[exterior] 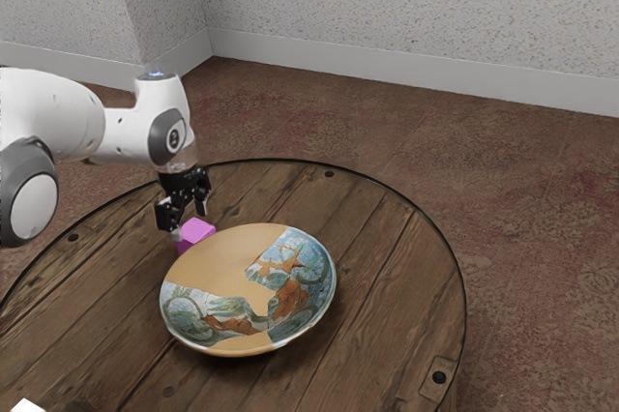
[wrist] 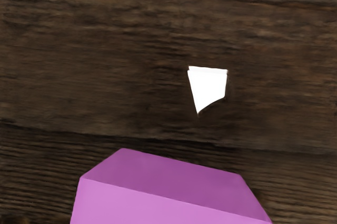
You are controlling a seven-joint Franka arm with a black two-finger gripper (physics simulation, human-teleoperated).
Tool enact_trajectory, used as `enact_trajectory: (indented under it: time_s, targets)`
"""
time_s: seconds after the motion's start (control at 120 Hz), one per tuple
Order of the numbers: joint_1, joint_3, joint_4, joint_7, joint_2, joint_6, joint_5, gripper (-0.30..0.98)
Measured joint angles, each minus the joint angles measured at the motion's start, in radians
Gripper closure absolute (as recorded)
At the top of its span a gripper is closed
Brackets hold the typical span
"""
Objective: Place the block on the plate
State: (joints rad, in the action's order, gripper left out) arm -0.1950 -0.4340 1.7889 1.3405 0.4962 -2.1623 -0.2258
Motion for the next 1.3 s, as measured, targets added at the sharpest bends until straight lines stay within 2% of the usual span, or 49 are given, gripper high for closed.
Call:
enact_trajectory:
  time_s: [0.95,1.067,1.2,1.3]
  targets:
    - [-0.001,0.003,0.030,0.000,0.024,-0.035,-0.016,0.01]
    - [0.003,0.003,0.032,0.000,0.030,-0.039,-0.016,0.07]
    - [0.006,0.003,0.032,0.001,0.033,-0.041,-0.017,0.22]
    - [0.006,0.003,0.032,0.002,0.033,-0.041,-0.016,0.26]
